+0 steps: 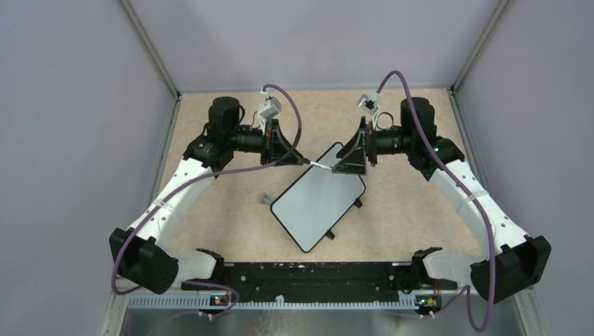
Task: Write a sentence on the whiteboard
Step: Pass from the right arm to the left, then open the pen cap from the whiteboard marker.
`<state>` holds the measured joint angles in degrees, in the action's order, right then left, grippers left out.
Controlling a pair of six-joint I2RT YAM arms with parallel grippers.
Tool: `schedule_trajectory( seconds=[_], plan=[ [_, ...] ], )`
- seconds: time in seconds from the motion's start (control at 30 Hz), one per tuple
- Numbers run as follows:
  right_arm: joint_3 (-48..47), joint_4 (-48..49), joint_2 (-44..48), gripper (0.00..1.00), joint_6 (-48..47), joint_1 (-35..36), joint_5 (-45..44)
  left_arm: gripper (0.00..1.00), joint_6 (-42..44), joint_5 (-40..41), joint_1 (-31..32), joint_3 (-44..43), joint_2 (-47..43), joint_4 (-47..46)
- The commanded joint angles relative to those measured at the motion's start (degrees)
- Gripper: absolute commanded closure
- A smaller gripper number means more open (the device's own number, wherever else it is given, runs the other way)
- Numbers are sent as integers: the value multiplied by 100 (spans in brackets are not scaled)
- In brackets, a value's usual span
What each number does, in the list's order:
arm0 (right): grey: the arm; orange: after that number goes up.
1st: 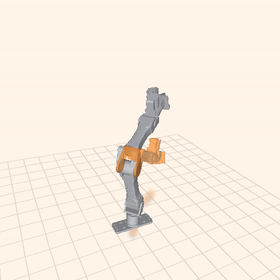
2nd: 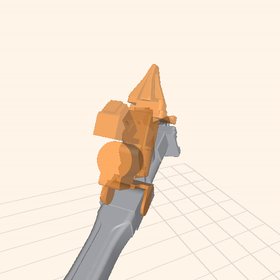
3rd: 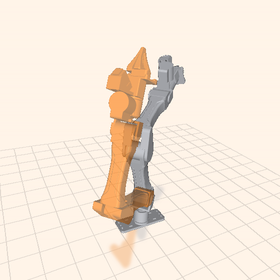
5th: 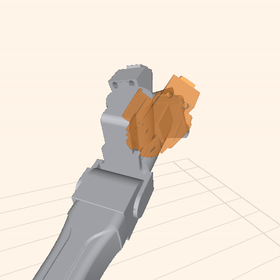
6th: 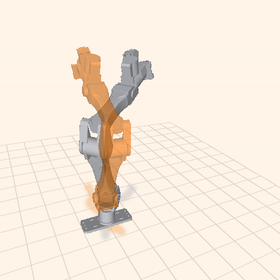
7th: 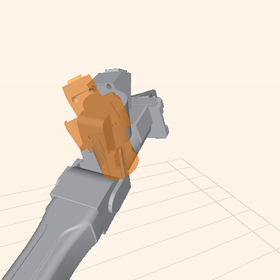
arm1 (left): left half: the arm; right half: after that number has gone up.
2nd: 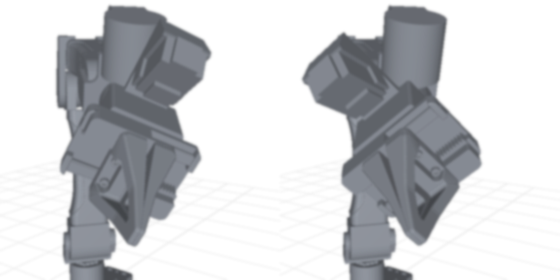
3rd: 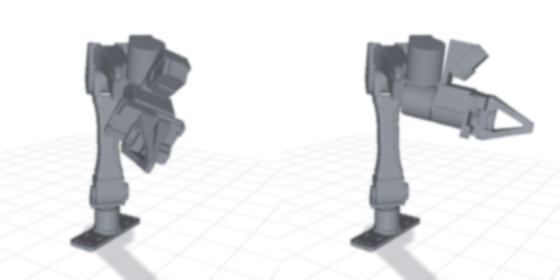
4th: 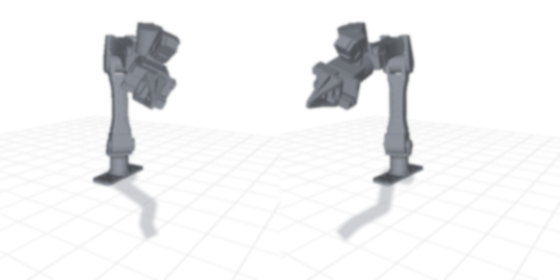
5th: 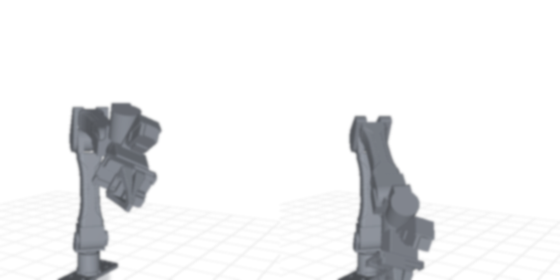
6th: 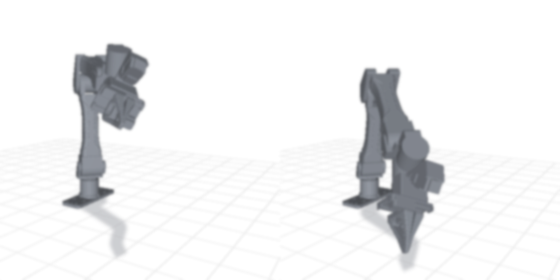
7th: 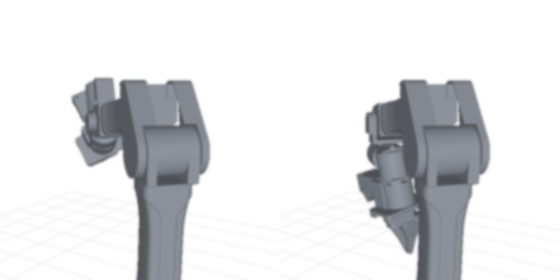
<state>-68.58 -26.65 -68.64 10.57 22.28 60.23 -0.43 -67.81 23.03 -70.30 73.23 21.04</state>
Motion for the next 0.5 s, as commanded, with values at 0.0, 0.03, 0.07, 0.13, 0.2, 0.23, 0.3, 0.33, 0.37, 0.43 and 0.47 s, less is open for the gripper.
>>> schedule_trajectory(
  seconds=[0.0,0.03,0.07,0.13,0.2,0.23,0.3,0.33,0.37,0.43,0.47],
  plan=[
    [150,1281,140,3,1325,-29,146,100,-1970,-323,-165,81,-212,-1771],
    [6,977,54,1,1389,-39,-269,100,-2151,-274,-181,74,-204,-1919],
    [-128,860,-33,1,1273,-54,-81,100,-2326,-196,-176,79,-191,-2028],
    [38,1639,-5,5,1851,-57,209,100,-2757,-86,-190,134,-165,-2424],
    [298,2461,133,12,2469,-53,124,100,-3134,35,-204,211,-131,-2769],
    [316,2682,109,15,2747,-49,115,100,-3298,91,-208,243,-107,-2919],
    [399,3073,74,19,3147,-51,54,100,-3657,176,-208,368,-77,-3378],
    [418,3149,45,21,3273,-49,-19,100,-3827,195,-203,435,-57,-3585],
    [472,3344,11,22,3487,-51,-43,100,-4002,229,-207,480,-25,-3758],
    [597,3840,-39,29,3937,-48,-106,100,-4260,307,-208,578,8,-4046],
    [615,4037,-64,32,4072,-49,-127,100,-4402,341,-212,608,44,-4166]
  ],
)
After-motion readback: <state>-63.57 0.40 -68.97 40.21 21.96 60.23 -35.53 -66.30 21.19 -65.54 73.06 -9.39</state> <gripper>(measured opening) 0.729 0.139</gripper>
